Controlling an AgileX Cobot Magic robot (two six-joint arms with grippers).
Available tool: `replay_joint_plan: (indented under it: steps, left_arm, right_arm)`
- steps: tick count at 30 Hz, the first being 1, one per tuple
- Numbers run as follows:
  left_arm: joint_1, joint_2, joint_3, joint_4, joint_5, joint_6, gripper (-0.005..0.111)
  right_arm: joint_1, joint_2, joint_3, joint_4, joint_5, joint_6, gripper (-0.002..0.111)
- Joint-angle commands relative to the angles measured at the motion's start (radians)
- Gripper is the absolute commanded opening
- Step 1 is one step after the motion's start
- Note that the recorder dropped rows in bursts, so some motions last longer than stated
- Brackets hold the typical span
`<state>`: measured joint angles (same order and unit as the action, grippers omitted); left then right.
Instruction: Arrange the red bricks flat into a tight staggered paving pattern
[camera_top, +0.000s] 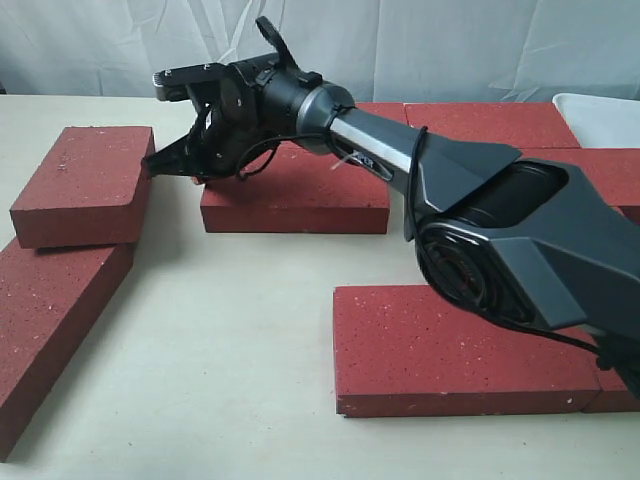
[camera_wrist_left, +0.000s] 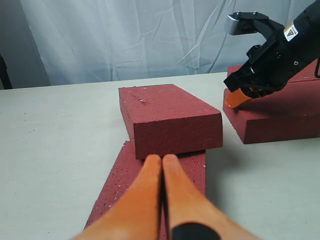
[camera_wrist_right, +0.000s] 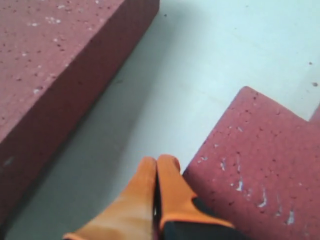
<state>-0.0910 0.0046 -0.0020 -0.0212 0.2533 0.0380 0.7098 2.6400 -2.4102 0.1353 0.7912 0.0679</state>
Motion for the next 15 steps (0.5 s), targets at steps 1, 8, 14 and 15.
replay_joint_plan:
  steps: [1,8,14,15]
  left_arm:
    - [0.003,-0.005,0.002,0.001,-0.015,-0.004,0.000]
    - [0.003,-0.005,0.002,0.001,-0.015,-0.004,0.000]
    - [0.003,-0.005,0.002,0.001,-0.015,-0.004,0.000]
    - [0.003,-0.005,0.002,0.001,-0.015,-0.004,0.000]
  right_arm:
    - [-0.024,-0.015,0.000,-0.070,0.105,0.011,-0.001]
    - [-0.024,-0.029,0.000,-0.167,0.201,0.011,-0.001]
    - [-0.024,-0.029,0.000,-0.228,0.265,0.011,-0.001]
    - [-0.024,-0.029,0.000,-0.230,0.270,0.011,-0.001]
